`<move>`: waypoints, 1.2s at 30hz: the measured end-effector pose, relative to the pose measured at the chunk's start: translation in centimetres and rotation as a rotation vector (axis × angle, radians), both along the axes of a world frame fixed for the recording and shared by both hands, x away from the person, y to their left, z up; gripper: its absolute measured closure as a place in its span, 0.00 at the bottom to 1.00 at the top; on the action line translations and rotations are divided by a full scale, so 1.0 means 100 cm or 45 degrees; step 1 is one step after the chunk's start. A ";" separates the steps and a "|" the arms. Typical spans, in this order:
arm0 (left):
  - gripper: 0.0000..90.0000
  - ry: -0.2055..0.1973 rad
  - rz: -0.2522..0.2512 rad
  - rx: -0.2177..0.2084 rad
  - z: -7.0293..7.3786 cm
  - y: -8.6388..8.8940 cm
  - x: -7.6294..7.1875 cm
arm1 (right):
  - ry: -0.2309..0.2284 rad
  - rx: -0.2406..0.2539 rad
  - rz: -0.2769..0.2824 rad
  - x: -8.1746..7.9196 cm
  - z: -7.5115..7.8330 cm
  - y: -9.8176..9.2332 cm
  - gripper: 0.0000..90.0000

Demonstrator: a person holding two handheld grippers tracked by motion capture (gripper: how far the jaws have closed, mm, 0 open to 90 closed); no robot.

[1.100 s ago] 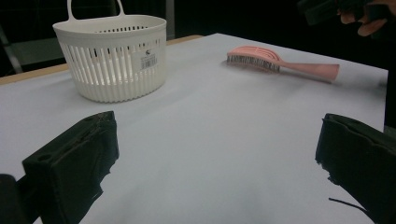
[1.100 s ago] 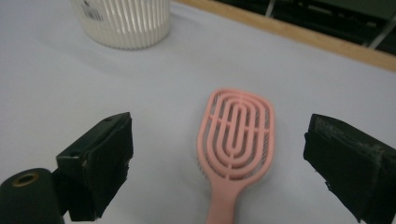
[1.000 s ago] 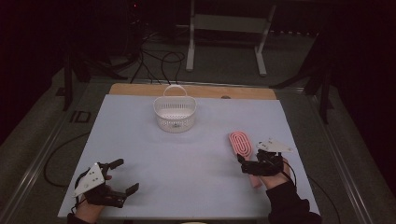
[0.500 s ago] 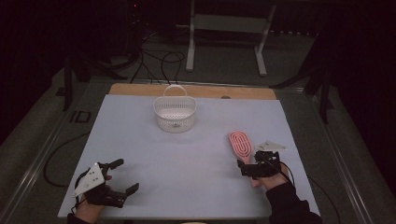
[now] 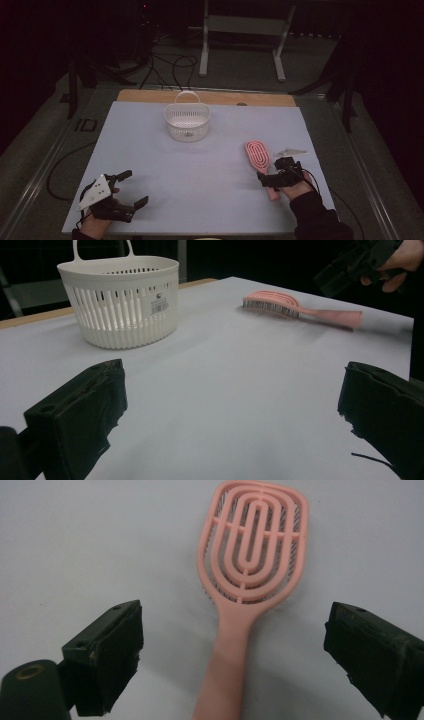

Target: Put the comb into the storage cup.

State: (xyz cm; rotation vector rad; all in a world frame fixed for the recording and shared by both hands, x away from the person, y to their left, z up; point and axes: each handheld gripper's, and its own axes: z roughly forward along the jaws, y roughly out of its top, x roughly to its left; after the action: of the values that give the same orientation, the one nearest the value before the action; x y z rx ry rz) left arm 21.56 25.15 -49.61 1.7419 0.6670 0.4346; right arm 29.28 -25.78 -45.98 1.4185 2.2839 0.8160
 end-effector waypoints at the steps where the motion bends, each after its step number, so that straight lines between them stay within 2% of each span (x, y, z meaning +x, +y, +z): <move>1: 0.00 0.000 -0.001 -0.002 0.000 0.000 0.000 | 0.010 -0.006 -0.003 0.000 0.000 0.000 0.10; 2: 0.00 0.002 -0.001 -0.003 0.000 0.000 0.000 | 0.048 -0.004 -0.002 0.001 -0.002 0.000 0.13; 7: 0.00 0.007 0.000 -0.002 0.000 0.000 0.001 | 0.084 -0.026 -0.003 0.003 -0.004 0.005 0.15; 8: 0.00 0.008 0.001 -0.003 0.000 0.000 0.001 | 0.107 -0.035 -0.002 0.006 -0.005 0.007 0.16; 12: 0.00 0.010 0.000 -0.006 -0.001 0.000 0.001 | 0.120 -0.044 -0.005 0.007 -0.006 0.008 0.18; 13: 0.00 0.013 0.000 -0.007 -0.001 0.000 0.001 | 0.150 -0.097 -0.012 0.010 -0.005 0.012 0.23; 14: 0.00 0.013 0.000 -0.007 -0.001 0.000 0.001 | 0.150 -0.097 -0.012 0.010 -0.005 0.012 0.23; 16: 0.00 0.010 0.001 -0.004 -0.001 0.000 0.001 | 0.188 -0.119 -0.018 0.012 -0.006 0.015 0.27; 21: 0.00 0.009 -0.001 -0.006 -0.001 0.000 0.000 | 0.203 -0.175 -0.021 0.014 -0.004 0.020 0.34; 22: 0.00 0.009 -0.002 -0.006 -0.001 0.000 0.000 | 0.223 -0.186 -0.020 0.015 -0.005 0.022 0.36; 26: 0.00 0.008 0.005 -0.006 -0.001 0.000 0.000 | 0.250 -0.197 -0.036 0.016 -0.006 0.022 0.37; 27: 0.00 0.008 0.007 -0.010 -0.001 0.001 0.001 | 0.266 -0.198 -0.046 0.018 -0.007 0.021 0.41; 36: 0.00 0.013 0.004 -0.013 -0.001 0.000 0.001 | 0.308 -0.233 -0.064 0.027 -0.011 0.020 0.52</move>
State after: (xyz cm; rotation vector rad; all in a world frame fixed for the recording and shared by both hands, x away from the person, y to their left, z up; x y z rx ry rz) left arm 21.64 25.20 -49.72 1.7348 0.6783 0.4243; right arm 32.00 -23.82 -47.05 1.5543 2.4140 0.4256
